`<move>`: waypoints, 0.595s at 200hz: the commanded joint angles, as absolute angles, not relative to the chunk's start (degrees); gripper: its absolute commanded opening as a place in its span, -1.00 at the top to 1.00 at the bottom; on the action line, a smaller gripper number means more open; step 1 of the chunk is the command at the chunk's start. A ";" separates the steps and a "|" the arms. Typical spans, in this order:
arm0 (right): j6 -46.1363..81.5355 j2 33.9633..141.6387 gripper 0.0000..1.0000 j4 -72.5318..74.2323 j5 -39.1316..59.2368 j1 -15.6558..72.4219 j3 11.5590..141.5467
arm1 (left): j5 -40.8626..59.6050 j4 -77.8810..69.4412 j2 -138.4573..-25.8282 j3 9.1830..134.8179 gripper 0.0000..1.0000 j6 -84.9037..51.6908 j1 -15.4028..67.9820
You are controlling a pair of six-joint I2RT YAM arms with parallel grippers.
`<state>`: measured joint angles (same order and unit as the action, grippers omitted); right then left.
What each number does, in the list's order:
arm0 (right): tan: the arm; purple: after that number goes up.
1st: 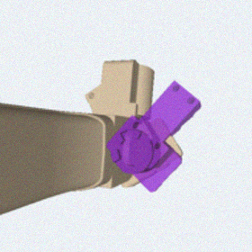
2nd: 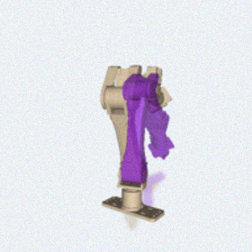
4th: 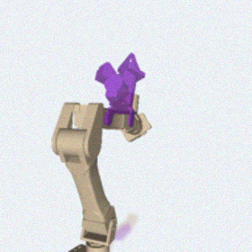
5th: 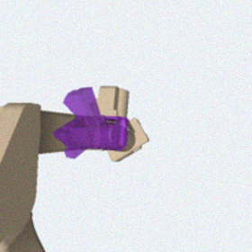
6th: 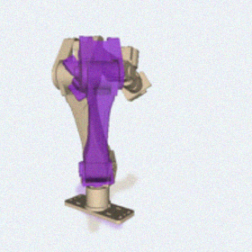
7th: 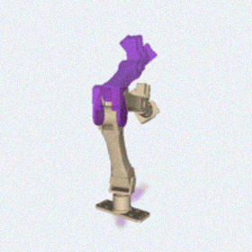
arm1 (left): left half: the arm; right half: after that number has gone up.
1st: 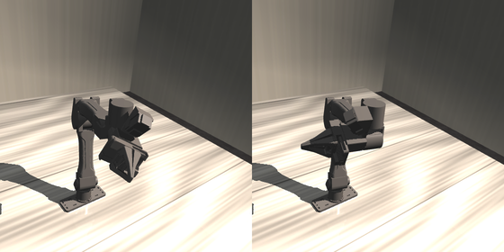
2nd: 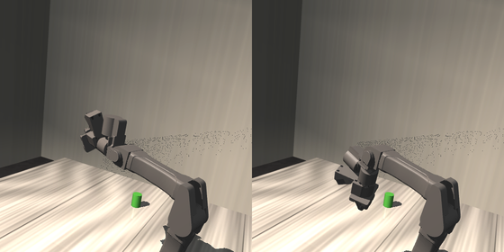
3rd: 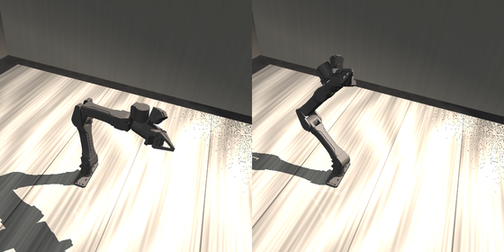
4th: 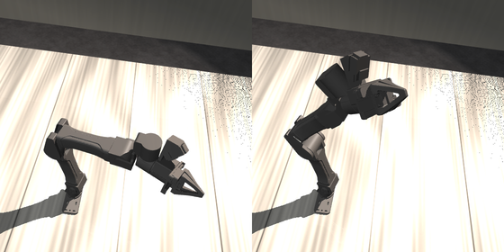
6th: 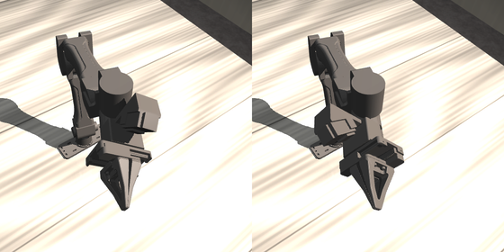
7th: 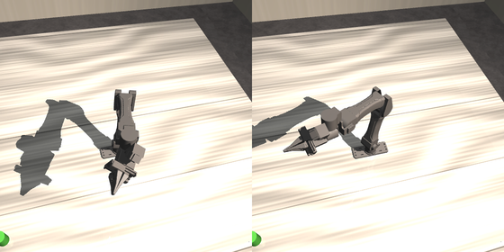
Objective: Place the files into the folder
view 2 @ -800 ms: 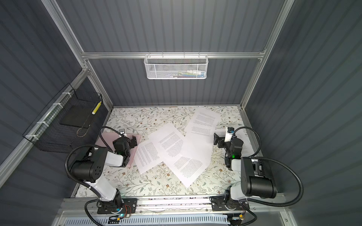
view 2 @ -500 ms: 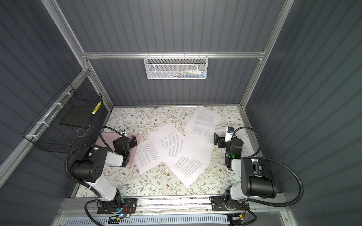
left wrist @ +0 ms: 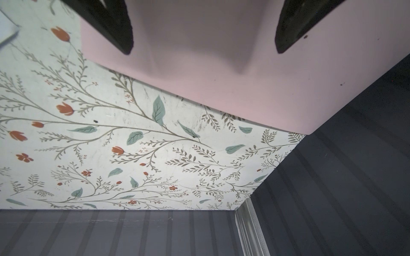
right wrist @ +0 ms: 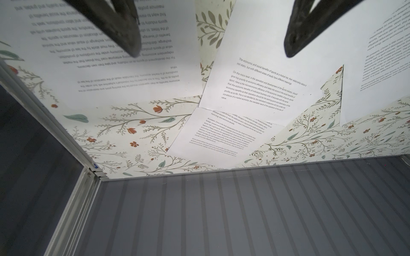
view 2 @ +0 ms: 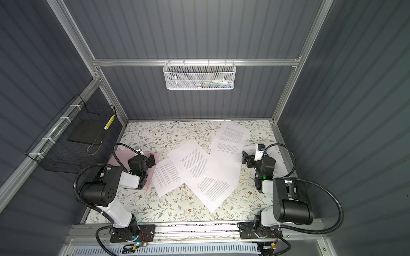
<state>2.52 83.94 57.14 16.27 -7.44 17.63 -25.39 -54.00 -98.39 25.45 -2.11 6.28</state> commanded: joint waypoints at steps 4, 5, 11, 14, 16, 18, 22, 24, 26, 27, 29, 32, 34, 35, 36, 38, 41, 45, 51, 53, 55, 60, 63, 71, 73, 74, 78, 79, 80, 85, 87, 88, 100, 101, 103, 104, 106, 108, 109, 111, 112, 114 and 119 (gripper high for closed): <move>2.24 83.85 -0.98 57.57 15.90 -7.24 18.02 | -24.79 -54.14 -98.44 26.06 -0.99 -2.14 6.42; 2.22 83.85 -0.98 57.57 15.90 -7.22 18.02 | -24.79 -54.18 -98.44 26.08 -0.99 -2.13 6.42; 2.28 83.83 -0.98 57.57 15.91 -7.29 18.02 | -24.88 -54.61 -98.37 25.83 -0.99 -2.10 6.42; 2.29 83.80 -0.98 57.57 15.86 -7.29 18.02 | -24.98 -54.98 -98.35 25.70 -0.99 -2.08 6.42; 2.35 83.81 -0.98 57.46 15.74 -7.29 18.06 | -25.63 -55.47 -98.33 25.67 -0.99 -2.06 6.48; 2.43 83.82 -0.98 57.37 15.67 -7.29 18.16 | -26.99 -55.73 -98.23 25.67 -0.99 -2.10 6.61; 2.66 83.92 -0.98 57.12 15.09 -7.31 18.33 | -28.21 -54.53 -97.71 25.69 -0.99 -2.54 6.88; 2.78 83.98 -0.98 56.99 14.74 -7.32 18.43 | -27.99 -53.86 -97.31 25.67 -0.99 -2.77 6.93; 2.80 83.95 -0.98 56.96 14.63 -7.30 18.38 | -27.87 -53.39 -97.06 25.67 -0.99 -2.80 6.98; 2.81 83.94 -0.98 57.00 14.65 -7.30 18.38 | -27.82 -53.24 -96.96 25.62 -0.99 -2.76 7.05; 2.81 83.83 -0.98 57.08 14.61 -7.32 18.24 | -27.79 -53.17 -96.66 25.48 -0.99 -2.65 7.15; 2.86 83.68 -0.98 57.48 14.33 -7.25 18.01 | -27.92 -53.87 -96.52 25.14 -0.99 -2.19 7.47; 3.04 83.45 -0.98 57.86 14.04 -7.28 17.91 | -27.88 -54.73 -96.51 24.85 -0.99 -1.67 7.76; 3.19 83.21 -0.98 57.89 13.79 -7.29 17.87 | -27.91 -55.23 -96.51 24.69 -0.99 -1.41 7.92; 3.35 82.96 -0.98 57.77 13.53 -7.29 17.81 | -28.02 -55.69 -96.55 24.47 -0.99 -1.14 8.14; 3.48 82.33 -0.98 57.42 13.01 -7.29 17.72 | -28.38 -56.86 -96.58 24.09 -0.99 -0.44 8.63; 3.53 80.90 -0.98 56.29 12.06 -7.13 17.53 | -29.03 -58.57 -96.67 23.49 -0.99 0.63 9.60; 3.68 78.58 -0.98 53.84 10.38 -6.72 17.67 | -31.16 -61.26 -96.72 22.64 -0.99 2.14 10.88; 4.34 74.62 -0.98 48.04 6.35 -5.79 18.45 | -38.88 -62.65 -95.71 22.27 -0.99 2.89 13.34; 4.62 73.41 -0.98 45.87 5.21 -5.45 18.98 | -42.22 -61.94 -94.81 22.49 -1.00 2.90 14.41; 5.00 72.23 -0.98 43.39 3.79 -5.21 19.58 | -45.21 -60.64 -94.10 22.98 -0.99 2.83 15.20; 6.19 69.65 -0.98 37.70 1.19 -4.81 21.07 | -50.12 -56.13 -91.47 24.34 -0.99 2.44 16.37; 7.22 68.44 -0.98 35.13 0.19 -4.75 21.99 | -51.33 -51.87 -89.78 25.41 -0.99 1.39 16.71; 10.04 65.99 -0.98 28.73 -2.39 -4.75 24.09 | -50.66 -35.95 -84.11 29.13 -1.00 -4.44 16.74; 10.51 65.54 -0.98 27.18 -3.06 -4.75 24.74 | -50.32 -31.75 -82.53 30.49 -1.00 -5.99 16.71; 10.70 65.33 -0.98 26.46 -3.33 -4.75 24.98 | -50.17 -28.80 -81.96 31.15 -1.00 -7.39 16.66; 11.64 64.75 -0.98 23.47 -4.22 -4.75 26.12 | -49.77 -20.31 -79.87 33.79 -1.00 -11.09 16.58; 12.02 64.63 -0.98 22.94 -4.86 -4.75 26.38 | -49.84 -18.28 -79.53 34.38 -1.00 -12.40 16.59; 12.42 64.57 -0.98 22.28 -5.20 -4.75 26.59 | -49.93 -16.48 -79.10 34.95 -0.99 -13.49 16.60; 15.98 64.51 -0.98 19.99 -7.49 -4.70 27.65 | -50.63 -6.60 -77.67 38.61 -0.99 -19.68 16.57; 18.03 64.51 -0.98 19.37 -8.86 -4.74 27.98 | -50.74 -1.91 -77.32 40.04 -0.99 -22.76 16.60; 20.00 64.51 -0.98 18.68 -9.95 -4.74 28.18 | -50.59 0.01 -77.11 40.67 -0.99 -24.04 16.61; 33.66 65.93 -0.98 17.74 -13.48 -5.48 28.17 | -48.99 20.25 -76.32 47.37 -0.99 -35.41 16.52; 34.41 66.10 -0.98 18.01 -13.11 -5.68 28.15 | -48.97 21.55 -76.31 47.76 -0.99 -36.03 16.52; 36.09 66.60 -0.98 18.37 -11.76 -6.19 28.13 | -49.16 24.13 -76.25 48.66 -0.99 -37.59 16.52; 36.68 66.92 -0.98 18.50 -10.93 -6.57 28.08 | -49.28 25.29 -76.18 48.94 -0.99 -38.31 16.52; 37.91 67.33 -0.98 18.82 -9.33 -7.07 28.11 | -49.65 27.22 -76.06 49.48 -0.99 -40.27 16.48; 38.81 67.99 -0.98 19.21 -6.90 -7.66 28.23 | -50.01 29.59 -75.93 49.85 -0.99 -42.04 16.45; 39.14 68.27 -0.98 19.54 -5.60 -7.96 28.31 | -50.14 30.62 -75.84 50.02 -0.99 -43.12 16.44; 39.73 68.99 -0.98 20.11 -3.25 -8.69 28.48 | -50.35 32.77 -75.61 50.28 -0.99 -45.43 16.37; 39.95 69.34 -0.98 20.38 -1.58 -9.05 28.57 | -50.44 33.79 -75.46 50.41 -0.99 -46.53 16.32; 40.46 69.98 -0.98 21.05 0.92 -9.64 28.89 | -50.34 35.45 -75.18 50.50 -0.99 -48.37 16.10; 42.00 71.82 -0.98 21.43 5.97 -10.72 30.01 | -49.18 39.06 -74.20 50.38 -1.00 -52.41 15.37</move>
